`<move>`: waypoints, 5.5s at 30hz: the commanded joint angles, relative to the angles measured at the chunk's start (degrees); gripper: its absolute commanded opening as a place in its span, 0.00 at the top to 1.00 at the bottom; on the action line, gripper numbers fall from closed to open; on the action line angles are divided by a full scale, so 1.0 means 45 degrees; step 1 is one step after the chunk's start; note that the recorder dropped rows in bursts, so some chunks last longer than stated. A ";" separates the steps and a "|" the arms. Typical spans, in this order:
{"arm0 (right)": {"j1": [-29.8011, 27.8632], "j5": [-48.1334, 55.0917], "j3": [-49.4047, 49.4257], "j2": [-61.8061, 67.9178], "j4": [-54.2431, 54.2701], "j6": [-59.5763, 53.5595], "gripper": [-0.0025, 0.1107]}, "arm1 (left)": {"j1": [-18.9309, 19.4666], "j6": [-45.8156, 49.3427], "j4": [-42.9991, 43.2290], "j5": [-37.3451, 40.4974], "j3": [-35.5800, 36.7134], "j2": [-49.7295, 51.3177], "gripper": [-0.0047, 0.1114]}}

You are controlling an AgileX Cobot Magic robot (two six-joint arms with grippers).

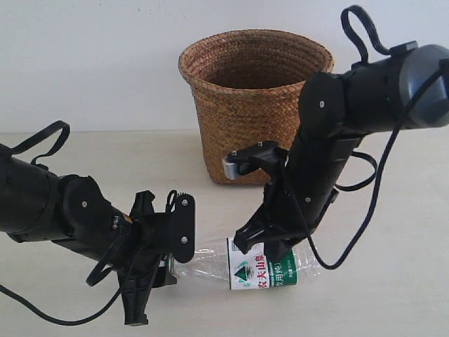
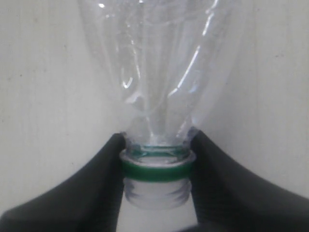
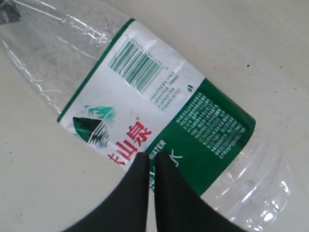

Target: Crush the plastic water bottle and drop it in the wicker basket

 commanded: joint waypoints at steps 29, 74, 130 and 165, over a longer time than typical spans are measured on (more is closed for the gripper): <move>-0.0014 -0.5003 0.1981 -0.3069 -0.1394 0.0446 0.98 | -0.0026 0.0023 0.0042 -0.0105 0.0014 -0.0065 0.93; -0.0014 -1.8332 1.5745 -1.3286 -0.1465 0.4524 0.98 | -0.0026 -0.3504 -0.0973 -0.1991 -0.4347 -0.5285 0.93; -0.0014 -1.8172 1.5745 -1.3286 -0.2178 0.5476 0.98 | 0.5343 -1.2076 -0.1680 -0.2157 0.1952 -1.3838 0.93; -0.0014 -1.8172 1.5745 -1.3286 -0.2151 0.5472 0.98 | 0.5343 -1.3898 0.1495 -0.0506 0.2631 -1.6063 0.93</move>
